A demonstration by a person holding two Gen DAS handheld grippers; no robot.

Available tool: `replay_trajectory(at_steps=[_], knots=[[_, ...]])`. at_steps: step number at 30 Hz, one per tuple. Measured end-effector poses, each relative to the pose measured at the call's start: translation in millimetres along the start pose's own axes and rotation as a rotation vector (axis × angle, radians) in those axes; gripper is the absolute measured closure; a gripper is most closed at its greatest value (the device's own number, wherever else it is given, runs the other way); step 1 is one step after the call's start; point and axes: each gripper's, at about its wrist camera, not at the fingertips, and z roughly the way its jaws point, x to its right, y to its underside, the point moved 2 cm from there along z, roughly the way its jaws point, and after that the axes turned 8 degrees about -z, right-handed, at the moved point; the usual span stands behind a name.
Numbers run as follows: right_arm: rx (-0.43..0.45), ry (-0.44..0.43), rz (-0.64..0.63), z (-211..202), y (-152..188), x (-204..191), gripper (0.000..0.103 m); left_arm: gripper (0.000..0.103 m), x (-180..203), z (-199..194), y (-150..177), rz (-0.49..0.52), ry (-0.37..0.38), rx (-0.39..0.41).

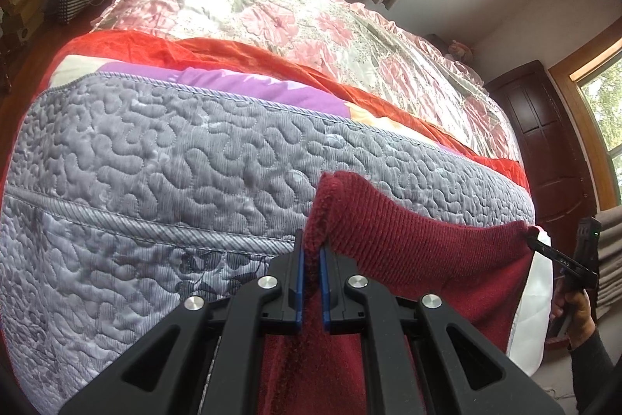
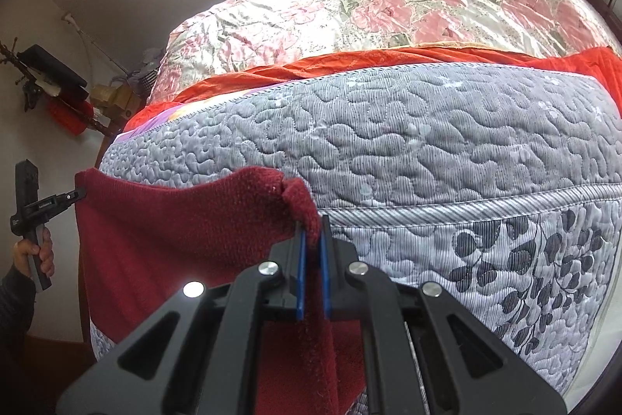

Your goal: Fold small clothes

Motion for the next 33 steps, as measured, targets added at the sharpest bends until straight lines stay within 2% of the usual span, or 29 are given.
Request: replay_trajectory(at_steps=[16, 19, 20, 21, 23, 26, 28, 31, 33], knots=[[-0.070, 0.008, 0.075, 56.9, 12.8, 30.5, 0.098, 0.096, -37.5, 67.4, 0.0, -0.063, -0.091, -0.096], [-0.077, 0.009, 0.093, 62.0, 16.5, 32.3, 0.094, 0.085, -41.9, 71.1, 5.1, -0.075, -0.123, -0.094], [-0.075, 0.006, 0.103, 62.2, 17.2, 33.4, 0.094, 0.075, -43.2, 70.1, 6.7, -0.075, -0.131, -0.090], [-0.076, 0.001, 0.112, 61.9, 18.2, 34.9, 0.086, 0.065, -44.3, 67.4, 8.2, -0.074, -0.140, -0.084], [-0.062, -0.005, 0.129, 54.0, 21.1, 36.1, 0.078, 0.057, -46.5, 54.5, 11.3, -0.083, -0.148, -0.054], [-0.038, -0.039, 0.167, 31.5, 33.7, 37.4, 0.073, 0.056, -47.4, 21.6, 24.3, -0.093, -0.131, -0.001], [-0.039, -0.048, 0.180, 18.0, 50.5, 35.9, 0.059, 0.055, -39.3, 0.5, 43.1, -0.074, -0.104, 0.023], [-0.060, -0.029, 0.165, 7.6, 81.7, 29.3, 0.057, 0.052, -31.8, -17.7, 83.2, -0.039, -0.120, 0.020], [-0.075, -0.026, 0.154, 5.9, 97.7, 23.9, 0.057, 0.052, -30.1, -19.7, 109.5, -0.013, -0.175, 0.009]])
